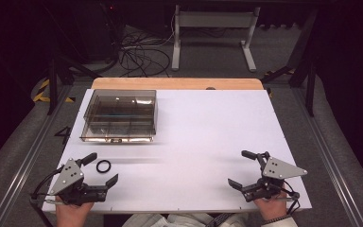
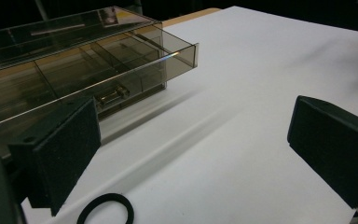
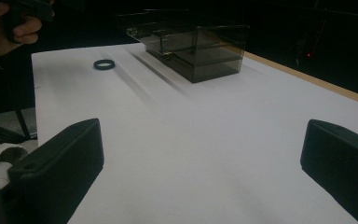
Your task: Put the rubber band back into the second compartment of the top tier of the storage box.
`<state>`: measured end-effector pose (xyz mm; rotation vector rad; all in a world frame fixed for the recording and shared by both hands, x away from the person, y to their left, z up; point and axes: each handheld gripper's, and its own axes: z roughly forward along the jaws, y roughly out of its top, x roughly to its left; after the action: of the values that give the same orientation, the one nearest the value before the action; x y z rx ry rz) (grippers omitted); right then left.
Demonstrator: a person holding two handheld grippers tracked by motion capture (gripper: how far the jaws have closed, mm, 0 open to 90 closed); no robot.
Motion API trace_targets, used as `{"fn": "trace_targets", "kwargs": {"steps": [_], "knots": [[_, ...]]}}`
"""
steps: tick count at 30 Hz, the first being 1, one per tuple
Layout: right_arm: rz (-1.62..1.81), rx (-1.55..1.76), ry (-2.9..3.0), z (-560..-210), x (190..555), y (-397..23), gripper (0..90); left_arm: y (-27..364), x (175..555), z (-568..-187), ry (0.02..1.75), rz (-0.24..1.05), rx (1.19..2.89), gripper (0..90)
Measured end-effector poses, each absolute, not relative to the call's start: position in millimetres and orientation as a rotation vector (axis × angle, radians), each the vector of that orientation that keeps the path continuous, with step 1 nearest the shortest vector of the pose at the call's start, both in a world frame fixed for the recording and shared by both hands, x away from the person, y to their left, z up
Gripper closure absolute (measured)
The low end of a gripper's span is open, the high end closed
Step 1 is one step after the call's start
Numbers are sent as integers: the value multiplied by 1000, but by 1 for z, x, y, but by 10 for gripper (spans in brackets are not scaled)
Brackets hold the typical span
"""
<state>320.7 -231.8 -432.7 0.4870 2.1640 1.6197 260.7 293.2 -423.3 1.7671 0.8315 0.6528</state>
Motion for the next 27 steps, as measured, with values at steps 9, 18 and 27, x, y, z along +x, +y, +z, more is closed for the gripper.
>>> {"fn": "trace_targets", "kwargs": {"steps": [9,18,27], "knots": [[1618,484,2179,-434,322,-230,1,292,268,-412,816,650,1759,47],[1622,481,2187,-435,322,-230,1,290,275,-406,808,662,1770,55],[1621,480,2190,-435,324,-229,1,291,286,-403,819,631,1784,49]]}}
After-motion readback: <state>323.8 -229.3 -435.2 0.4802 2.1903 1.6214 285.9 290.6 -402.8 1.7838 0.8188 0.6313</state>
